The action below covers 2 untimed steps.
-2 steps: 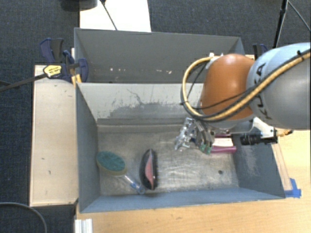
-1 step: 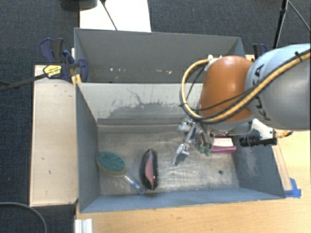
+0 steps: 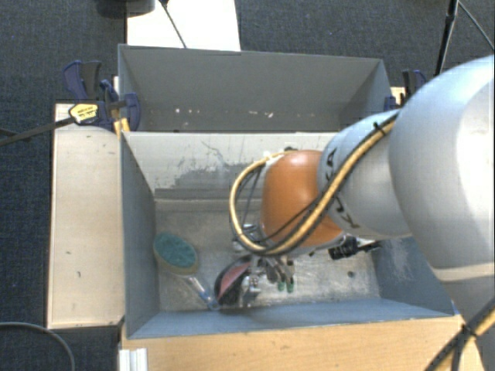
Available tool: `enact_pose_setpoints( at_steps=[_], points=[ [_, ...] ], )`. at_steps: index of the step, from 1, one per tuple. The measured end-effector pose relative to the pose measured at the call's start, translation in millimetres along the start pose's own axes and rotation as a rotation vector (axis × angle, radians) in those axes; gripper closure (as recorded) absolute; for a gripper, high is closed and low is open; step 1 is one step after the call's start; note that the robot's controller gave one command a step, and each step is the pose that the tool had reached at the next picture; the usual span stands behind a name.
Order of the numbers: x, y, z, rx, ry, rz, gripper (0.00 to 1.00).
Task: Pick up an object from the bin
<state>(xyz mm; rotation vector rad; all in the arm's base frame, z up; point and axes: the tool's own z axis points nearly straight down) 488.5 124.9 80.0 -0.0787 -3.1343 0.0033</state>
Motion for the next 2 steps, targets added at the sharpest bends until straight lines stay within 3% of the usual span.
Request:
enact_pose_setpoints(
  at_steps=[1,2],
  points=[
    [-1.2,-1,-1,-0.001,-0.004,0.006,1.00],
    [-22.0,-9,-163,-0.005,-0.016,-0.005,1.00]
  ],
)
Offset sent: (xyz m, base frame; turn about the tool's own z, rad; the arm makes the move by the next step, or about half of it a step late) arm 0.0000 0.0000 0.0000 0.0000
